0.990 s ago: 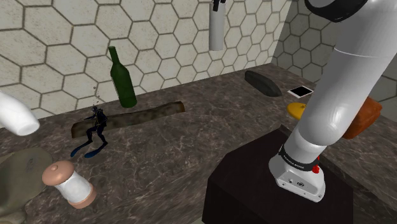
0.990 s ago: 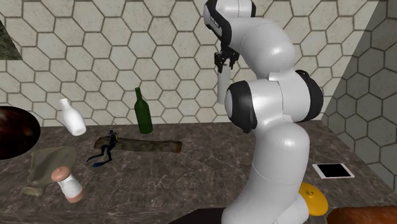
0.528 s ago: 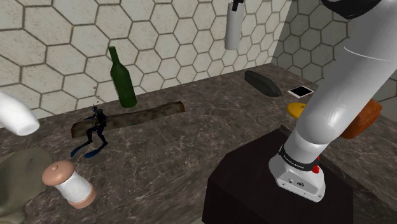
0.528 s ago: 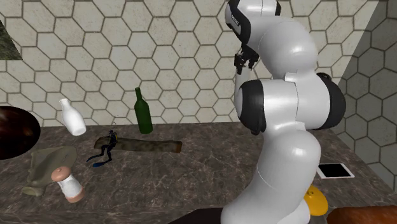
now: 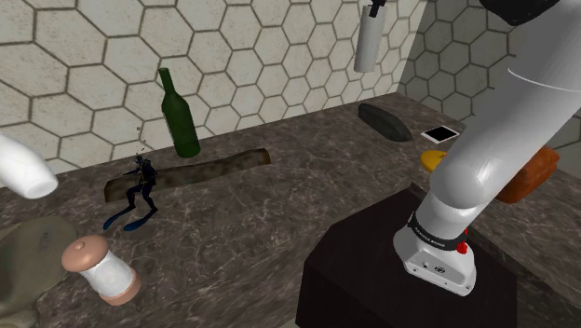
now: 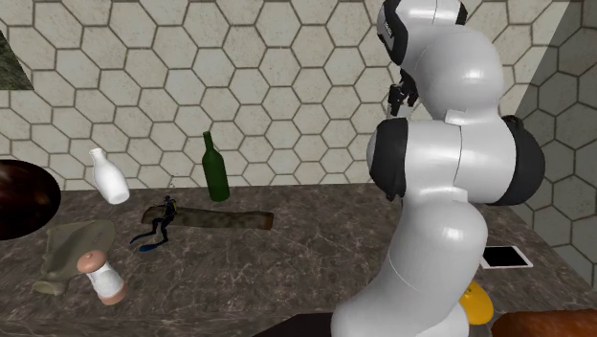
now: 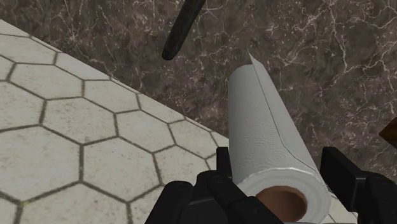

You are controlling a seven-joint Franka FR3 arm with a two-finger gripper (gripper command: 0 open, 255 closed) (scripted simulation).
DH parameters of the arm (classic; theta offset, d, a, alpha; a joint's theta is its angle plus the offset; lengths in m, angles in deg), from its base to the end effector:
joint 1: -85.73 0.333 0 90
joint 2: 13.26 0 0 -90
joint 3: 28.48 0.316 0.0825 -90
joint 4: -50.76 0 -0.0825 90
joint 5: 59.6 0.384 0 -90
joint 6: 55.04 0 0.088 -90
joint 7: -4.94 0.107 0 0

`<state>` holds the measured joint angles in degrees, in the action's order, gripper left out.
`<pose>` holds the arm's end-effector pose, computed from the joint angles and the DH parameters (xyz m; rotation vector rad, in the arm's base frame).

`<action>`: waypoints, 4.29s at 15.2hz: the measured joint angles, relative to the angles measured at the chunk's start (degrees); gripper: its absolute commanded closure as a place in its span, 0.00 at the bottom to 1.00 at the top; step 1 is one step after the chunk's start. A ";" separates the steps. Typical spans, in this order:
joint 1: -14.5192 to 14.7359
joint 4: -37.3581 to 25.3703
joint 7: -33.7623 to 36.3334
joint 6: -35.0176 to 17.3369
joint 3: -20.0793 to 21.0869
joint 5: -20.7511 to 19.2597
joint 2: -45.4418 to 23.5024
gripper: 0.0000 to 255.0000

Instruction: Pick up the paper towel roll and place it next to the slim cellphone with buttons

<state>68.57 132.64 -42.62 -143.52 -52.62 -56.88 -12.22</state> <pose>0.4109 -0.3576 0.6980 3.0768 0.1744 0.2043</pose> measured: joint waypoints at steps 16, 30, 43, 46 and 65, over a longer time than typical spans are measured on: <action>-15.73 -14.46 -24.54 6.31 -11.86 10.17 -12.28 1.00; -23.59 -15.32 -34.19 3.35 -14.24 15.15 -18.63 1.00; -19.74 0.64 -34.46 -8.74 -14.12 12.10 -13.97 1.00; -19.23 3.84 -34.60 -11.50 -14.02 11.82 -13.43 1.00; -18.12 17.74 -36.61 -25.57 -13.27 12.94 -13.85 1.00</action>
<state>50.46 150.38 -79.22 -169.09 -65.89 -43.94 -26.07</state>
